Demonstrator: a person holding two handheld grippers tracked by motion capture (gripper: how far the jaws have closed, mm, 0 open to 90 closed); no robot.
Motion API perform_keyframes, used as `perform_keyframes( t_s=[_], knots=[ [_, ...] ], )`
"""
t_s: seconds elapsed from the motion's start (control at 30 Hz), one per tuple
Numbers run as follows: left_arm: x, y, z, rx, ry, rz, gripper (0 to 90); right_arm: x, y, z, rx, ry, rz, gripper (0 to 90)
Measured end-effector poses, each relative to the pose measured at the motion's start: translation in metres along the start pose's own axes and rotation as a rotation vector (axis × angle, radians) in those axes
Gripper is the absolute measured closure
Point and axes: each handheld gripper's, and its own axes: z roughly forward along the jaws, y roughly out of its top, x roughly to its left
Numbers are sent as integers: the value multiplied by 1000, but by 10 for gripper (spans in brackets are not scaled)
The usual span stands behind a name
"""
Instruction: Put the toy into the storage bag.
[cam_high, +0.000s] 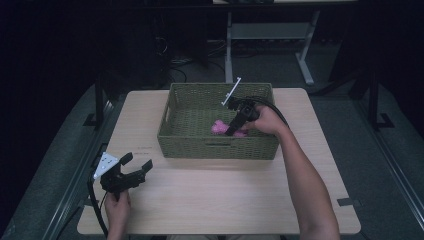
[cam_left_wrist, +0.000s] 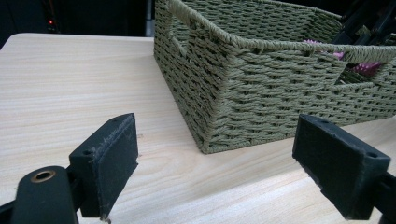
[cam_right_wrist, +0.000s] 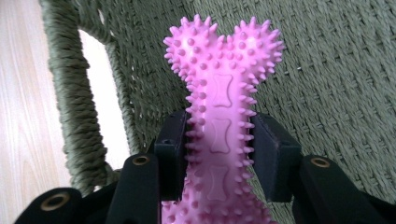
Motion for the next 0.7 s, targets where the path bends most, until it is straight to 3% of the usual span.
perform_keyframes(
  t_s=[0.23, 0.37, 0.7],
  knots=[
    [-1, 0, -1, -1, 1, 0, 136, 0, 0, 5, 13, 9, 8, 564],
    [-1, 0, 0, -1, 1, 0, 137, -1, 0, 3, -26, 23, 22, 579],
    [-1, 0, -1, -1, 7, -4, 137, 2, -3, -7, -35, -1, 22, 548]
  ],
)
